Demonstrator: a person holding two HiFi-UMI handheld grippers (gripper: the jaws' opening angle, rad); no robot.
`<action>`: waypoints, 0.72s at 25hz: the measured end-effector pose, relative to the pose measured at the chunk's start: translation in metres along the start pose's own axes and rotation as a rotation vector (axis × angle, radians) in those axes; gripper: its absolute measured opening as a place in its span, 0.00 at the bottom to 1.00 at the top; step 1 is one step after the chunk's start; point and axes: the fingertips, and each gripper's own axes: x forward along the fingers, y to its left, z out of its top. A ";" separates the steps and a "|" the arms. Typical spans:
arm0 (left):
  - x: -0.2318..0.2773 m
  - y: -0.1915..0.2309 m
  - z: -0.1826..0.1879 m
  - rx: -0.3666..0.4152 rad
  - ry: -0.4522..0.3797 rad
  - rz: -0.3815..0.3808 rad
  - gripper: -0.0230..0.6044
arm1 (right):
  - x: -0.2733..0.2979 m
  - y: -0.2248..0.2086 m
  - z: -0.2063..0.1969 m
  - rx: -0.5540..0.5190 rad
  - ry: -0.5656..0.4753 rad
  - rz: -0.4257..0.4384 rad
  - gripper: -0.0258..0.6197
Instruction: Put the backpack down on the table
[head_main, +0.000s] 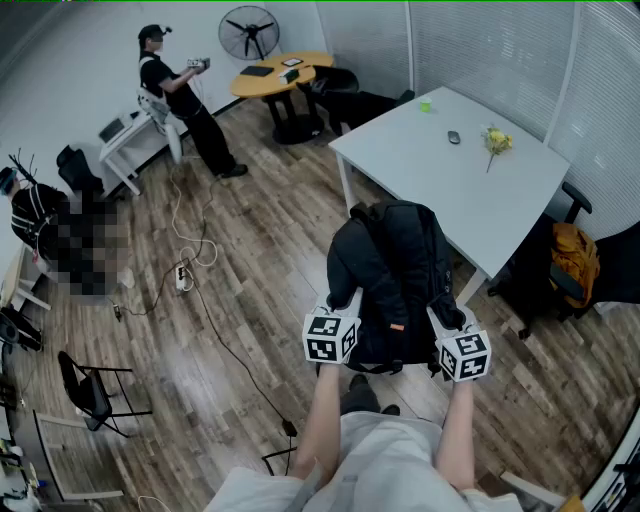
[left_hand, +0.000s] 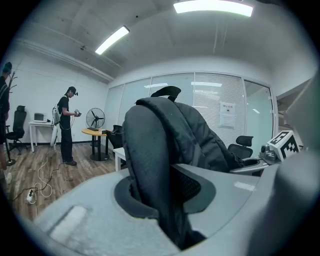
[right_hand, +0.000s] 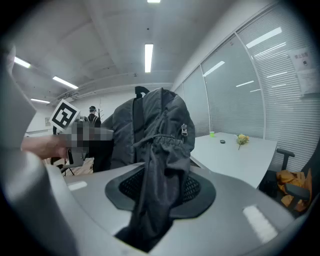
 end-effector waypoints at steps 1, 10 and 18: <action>-0.001 0.002 0.001 -0.001 -0.003 0.003 0.15 | 0.002 0.000 0.002 -0.006 -0.001 0.007 0.24; -0.007 -0.004 0.003 0.002 -0.021 -0.001 0.16 | -0.005 -0.005 0.006 -0.043 -0.005 0.050 0.24; -0.010 0.001 0.005 -0.008 -0.015 -0.015 0.16 | -0.001 -0.003 0.008 -0.029 -0.006 0.088 0.25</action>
